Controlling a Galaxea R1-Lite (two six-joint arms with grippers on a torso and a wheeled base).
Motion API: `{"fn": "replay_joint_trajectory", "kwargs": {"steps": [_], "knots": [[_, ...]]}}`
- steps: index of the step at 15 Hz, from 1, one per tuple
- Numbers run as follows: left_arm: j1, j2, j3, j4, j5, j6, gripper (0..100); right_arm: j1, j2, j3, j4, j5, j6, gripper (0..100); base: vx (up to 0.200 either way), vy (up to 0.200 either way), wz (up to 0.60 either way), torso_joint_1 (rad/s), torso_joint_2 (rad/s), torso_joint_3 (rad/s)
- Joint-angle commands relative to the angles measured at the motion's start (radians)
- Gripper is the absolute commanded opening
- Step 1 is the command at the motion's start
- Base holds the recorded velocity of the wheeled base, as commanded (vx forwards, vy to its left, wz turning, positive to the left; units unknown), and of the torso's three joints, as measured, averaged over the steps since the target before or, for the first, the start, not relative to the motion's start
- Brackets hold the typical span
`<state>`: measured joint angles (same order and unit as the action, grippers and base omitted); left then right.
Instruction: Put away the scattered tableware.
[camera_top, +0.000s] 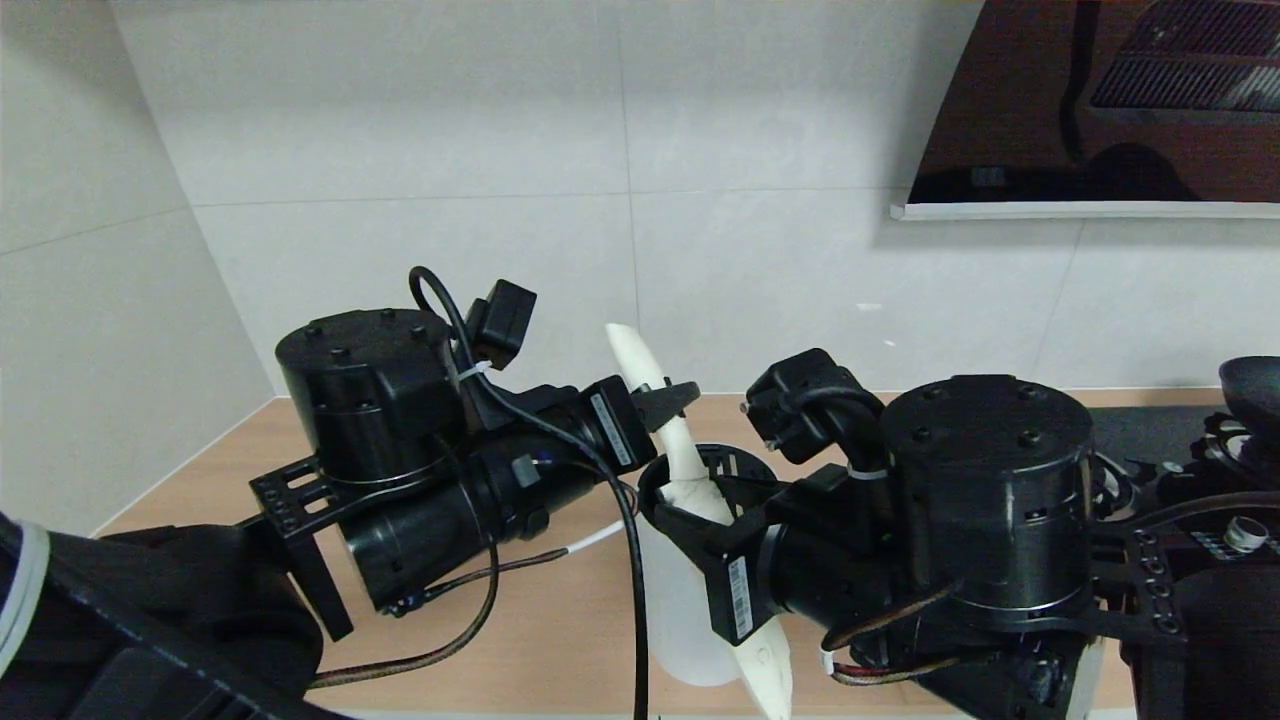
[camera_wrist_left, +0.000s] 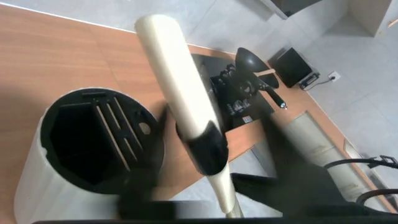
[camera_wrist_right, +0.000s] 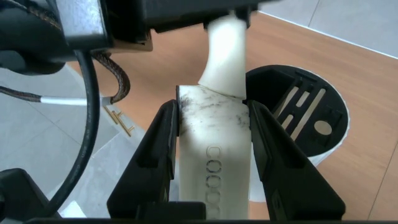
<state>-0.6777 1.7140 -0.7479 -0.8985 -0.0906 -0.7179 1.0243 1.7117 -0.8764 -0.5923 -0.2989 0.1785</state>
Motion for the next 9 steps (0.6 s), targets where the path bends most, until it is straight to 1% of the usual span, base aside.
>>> {"fn": "replay_joint_trajectory", "kwargs": {"steps": [1,9], "knots": [[0.000,-0.001,0.001,0.003,0.000,0.000,0,0.000,0.002,-0.001,-0.004,0.000,0.002,0,0.000,0.000,0.00,0.000,0.00,0.000],[-0.002,-0.005,-0.005,0.012,0.000,0.000,0,-0.001,-0.001,-0.003,-0.017,-0.003,0.012,0,0.000,0.000,0.00,0.000,0.00,0.000]]}}
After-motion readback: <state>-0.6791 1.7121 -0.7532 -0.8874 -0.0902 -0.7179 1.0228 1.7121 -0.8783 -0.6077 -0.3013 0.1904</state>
